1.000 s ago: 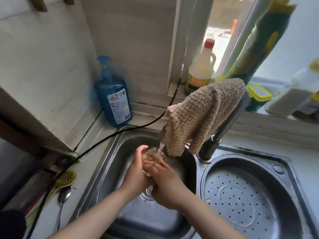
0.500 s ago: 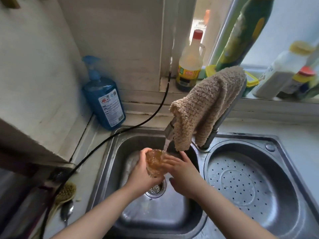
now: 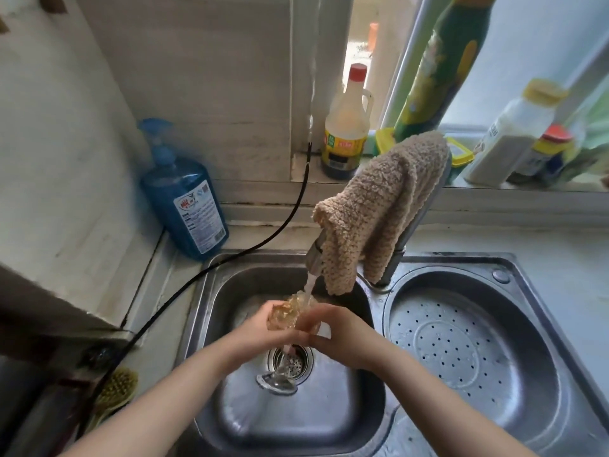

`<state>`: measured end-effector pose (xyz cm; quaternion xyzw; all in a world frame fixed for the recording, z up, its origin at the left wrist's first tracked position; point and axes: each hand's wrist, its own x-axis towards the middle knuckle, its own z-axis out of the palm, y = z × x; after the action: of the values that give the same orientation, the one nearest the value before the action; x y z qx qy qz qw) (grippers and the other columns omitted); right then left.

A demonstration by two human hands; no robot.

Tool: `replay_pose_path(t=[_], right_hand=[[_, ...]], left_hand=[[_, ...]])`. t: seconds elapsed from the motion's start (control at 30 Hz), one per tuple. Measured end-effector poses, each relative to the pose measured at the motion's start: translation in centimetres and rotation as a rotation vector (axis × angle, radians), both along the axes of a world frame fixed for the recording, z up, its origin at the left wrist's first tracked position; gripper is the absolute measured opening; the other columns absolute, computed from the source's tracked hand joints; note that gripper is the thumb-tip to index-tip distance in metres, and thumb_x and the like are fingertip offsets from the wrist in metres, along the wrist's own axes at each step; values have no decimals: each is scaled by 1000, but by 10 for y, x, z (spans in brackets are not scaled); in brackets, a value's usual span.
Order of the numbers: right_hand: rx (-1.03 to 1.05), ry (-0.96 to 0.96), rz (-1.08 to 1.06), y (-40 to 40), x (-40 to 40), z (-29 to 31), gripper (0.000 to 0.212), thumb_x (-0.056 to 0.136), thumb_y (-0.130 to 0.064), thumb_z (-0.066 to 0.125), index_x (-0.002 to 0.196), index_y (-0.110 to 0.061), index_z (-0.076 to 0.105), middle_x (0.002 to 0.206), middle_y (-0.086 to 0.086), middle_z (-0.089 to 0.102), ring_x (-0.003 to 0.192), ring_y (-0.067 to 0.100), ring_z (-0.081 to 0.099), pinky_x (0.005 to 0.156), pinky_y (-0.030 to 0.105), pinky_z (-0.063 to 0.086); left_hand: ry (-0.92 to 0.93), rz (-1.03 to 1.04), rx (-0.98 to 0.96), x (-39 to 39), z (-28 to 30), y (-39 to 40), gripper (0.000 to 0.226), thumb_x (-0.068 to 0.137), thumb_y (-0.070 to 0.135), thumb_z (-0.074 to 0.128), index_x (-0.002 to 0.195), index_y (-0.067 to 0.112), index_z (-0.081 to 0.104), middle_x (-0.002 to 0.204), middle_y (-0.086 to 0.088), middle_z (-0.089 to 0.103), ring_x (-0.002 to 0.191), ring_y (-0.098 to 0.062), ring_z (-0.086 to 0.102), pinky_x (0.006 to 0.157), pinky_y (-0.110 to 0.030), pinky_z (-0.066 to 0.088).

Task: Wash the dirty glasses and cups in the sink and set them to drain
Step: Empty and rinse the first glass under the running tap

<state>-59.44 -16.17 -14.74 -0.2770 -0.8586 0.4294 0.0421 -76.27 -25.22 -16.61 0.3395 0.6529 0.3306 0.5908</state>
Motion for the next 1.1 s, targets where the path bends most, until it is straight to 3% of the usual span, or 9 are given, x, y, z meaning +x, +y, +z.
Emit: replay_pose_path(t=[0.13,0.27,0.43,0.6,0.7,0.8,0.93,1.03,1.1], right_hand=[[-216,82,-48,-3,-10,-2,15,87,-19,64,86,-33,60,80,-13,56,77,3,54,76,24,48],[-158,98,-72,-6,-27,-3,12,95,-26,54,85,-24,59,77,-9,56,70,3,54,68,21,46],[78,142,-331,-18,-39,-15,47,91,-49,50,53,-23,41,47,-9,40,47,7,39,53,33,38],[-332,399,-574,-17,-35,-8,55,91,-33,59,45,-9,42,42,3,36,43,14,34,51,23,33],[-315,336,-578,-15,-36,-10,54,94,-35,54,49,-7,45,49,12,38,50,19,36,55,29,32],[72,102,-529,-22,-41,-10,53,96,-39,41,46,-20,43,44,-7,40,50,16,43,51,27,29],[112,16,-557,-25,-46,-1,51,97,-43,36,60,-16,59,54,-5,53,61,20,58,58,30,41],[133,63,-368,-23,-40,4,50,95,-50,40,51,-25,42,49,-10,44,55,15,53,59,31,44],[212,120,-241,-22,-30,5,48,88,-60,40,54,-26,39,49,-9,42,53,10,48,57,30,43]], left_hand=[[-285,82,-131,12,4,-2,55,79,68,53,121,33,56,94,-1,68,73,-12,62,69,-24,45],[-352,258,-145,23,1,7,57,91,71,21,106,43,68,75,-6,48,53,-10,38,53,-24,30],[-437,333,-285,31,3,10,78,90,73,14,83,12,62,58,-6,42,45,-12,30,42,-18,20],[-765,290,-422,25,9,11,61,85,67,36,60,12,45,49,2,31,35,-8,25,31,-14,19],[-583,376,-412,34,13,18,61,89,63,30,62,12,48,50,0,37,35,-9,29,33,-14,22],[-253,578,-186,53,5,25,55,96,58,26,102,16,61,96,-12,64,82,-23,63,70,-32,54],[-103,680,-44,63,-1,23,60,97,55,30,131,10,50,131,-16,55,119,-32,54,102,-47,44],[-299,628,-129,55,5,24,56,101,47,23,103,10,65,85,-12,68,76,-22,66,61,-29,54],[-336,466,-225,43,14,21,54,98,41,23,62,13,54,44,-3,45,36,-14,39,38,-15,28]])
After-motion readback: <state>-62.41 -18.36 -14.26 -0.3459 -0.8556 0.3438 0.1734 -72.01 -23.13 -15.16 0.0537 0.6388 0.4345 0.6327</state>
